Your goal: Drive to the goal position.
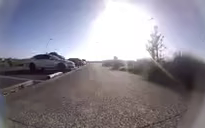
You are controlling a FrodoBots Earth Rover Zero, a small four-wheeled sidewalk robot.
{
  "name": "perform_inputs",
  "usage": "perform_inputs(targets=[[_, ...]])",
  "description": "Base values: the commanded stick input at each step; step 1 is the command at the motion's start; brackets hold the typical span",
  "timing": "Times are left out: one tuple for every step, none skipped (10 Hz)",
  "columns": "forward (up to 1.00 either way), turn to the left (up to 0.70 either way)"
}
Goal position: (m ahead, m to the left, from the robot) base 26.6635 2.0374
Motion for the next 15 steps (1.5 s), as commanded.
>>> perform_inputs(targets=[[0.70,-0.35],[0.70,-0.35],[0.70,-0.35],[0.70,-0.14],[0.70,0.00],[0.70,0.00],[0.70,0.00],[0.70,0.00],[0.70,0.00],[0.70,0.00],[0.70,0.00],[0.70,0.00],[0.70,0.00],[0.70,0.00],[0.70,0.00]])
